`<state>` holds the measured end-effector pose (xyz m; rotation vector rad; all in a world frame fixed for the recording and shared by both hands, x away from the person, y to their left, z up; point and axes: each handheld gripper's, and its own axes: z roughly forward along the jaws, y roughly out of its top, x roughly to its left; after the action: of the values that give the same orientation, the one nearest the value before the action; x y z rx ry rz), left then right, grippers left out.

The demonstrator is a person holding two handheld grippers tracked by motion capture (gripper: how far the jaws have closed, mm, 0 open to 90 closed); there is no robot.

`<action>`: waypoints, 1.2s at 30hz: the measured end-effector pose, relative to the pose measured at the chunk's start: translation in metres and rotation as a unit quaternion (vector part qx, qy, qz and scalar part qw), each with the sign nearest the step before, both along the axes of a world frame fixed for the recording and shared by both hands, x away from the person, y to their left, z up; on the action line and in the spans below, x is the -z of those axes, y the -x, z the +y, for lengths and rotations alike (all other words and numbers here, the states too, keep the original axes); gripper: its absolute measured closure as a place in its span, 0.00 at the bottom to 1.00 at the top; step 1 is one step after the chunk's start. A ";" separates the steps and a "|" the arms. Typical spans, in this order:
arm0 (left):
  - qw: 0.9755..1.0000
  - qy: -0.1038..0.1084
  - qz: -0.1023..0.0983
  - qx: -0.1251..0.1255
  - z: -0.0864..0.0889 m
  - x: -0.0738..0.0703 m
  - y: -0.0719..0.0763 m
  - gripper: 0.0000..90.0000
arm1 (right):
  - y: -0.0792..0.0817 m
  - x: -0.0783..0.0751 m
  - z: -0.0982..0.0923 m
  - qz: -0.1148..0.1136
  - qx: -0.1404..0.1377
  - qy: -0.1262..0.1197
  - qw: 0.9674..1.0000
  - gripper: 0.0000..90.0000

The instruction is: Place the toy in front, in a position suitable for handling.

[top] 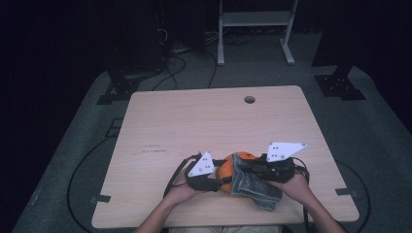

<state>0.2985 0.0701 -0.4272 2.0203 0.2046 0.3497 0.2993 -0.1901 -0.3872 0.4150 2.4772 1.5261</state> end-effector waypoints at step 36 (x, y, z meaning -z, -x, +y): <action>1.000 0.002 0.006 0.003 0.001 0.003 0.000 0.51 | 0.000 0.001 -0.001 0.008 -0.009 0.010 1.000 0.89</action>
<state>0.2987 0.0713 -0.4305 2.0185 0.2061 0.3330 0.2996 -0.1913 -0.3879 0.4059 2.5129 1.5101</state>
